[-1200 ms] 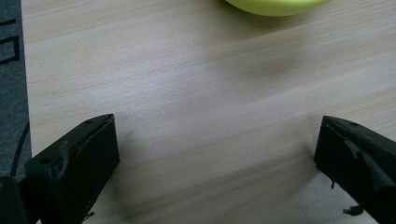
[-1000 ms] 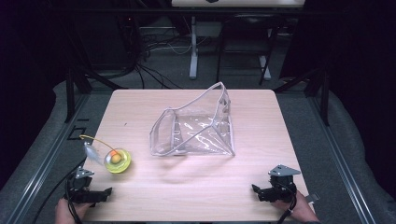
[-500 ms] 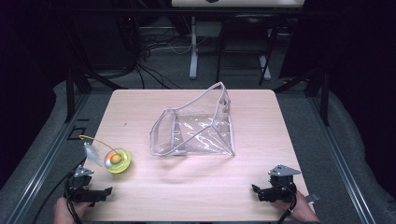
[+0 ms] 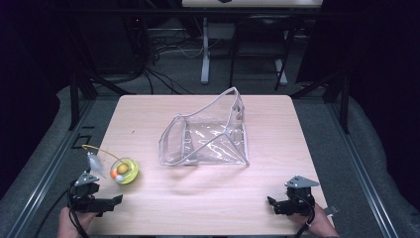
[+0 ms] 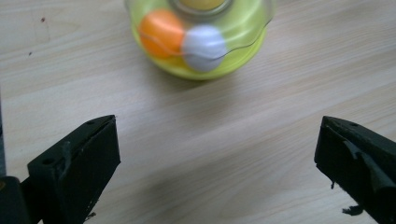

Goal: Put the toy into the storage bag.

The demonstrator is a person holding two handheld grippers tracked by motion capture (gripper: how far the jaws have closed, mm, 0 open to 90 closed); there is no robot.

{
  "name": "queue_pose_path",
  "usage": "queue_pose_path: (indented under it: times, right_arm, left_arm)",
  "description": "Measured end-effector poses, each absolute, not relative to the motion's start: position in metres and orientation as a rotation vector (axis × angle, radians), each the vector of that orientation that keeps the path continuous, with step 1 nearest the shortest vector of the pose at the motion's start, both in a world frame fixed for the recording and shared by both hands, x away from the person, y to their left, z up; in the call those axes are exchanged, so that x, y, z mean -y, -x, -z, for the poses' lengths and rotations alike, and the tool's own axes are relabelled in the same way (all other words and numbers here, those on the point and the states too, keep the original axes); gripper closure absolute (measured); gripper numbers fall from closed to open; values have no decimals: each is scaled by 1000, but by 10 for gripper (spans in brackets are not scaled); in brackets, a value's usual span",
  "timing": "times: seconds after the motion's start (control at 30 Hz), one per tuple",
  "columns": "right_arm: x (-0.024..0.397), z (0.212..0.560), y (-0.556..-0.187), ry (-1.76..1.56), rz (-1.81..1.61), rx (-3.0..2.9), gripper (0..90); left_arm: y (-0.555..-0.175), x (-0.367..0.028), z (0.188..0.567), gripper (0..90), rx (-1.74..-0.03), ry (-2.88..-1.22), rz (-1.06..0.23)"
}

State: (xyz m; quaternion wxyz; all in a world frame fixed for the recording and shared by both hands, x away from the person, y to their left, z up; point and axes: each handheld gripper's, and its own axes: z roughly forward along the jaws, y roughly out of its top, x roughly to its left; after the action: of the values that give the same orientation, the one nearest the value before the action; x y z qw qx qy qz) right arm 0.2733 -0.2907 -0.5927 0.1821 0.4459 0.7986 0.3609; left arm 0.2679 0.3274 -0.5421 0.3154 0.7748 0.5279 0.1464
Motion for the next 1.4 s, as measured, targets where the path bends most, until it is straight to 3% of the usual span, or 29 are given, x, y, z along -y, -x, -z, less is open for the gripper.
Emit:
queue_pose_path:
  times: [0.77,1.4]
  right_arm:
    - [291,593,-275,-1246,-1031,-2266,0]
    - [291,593,-275,-1245,-1032,-2266,0]
  left_arm:
    - [-254,-299,496,2,-1164,-1961,-370]
    - [-286,-291,467,1,-1159,-1870,-514]
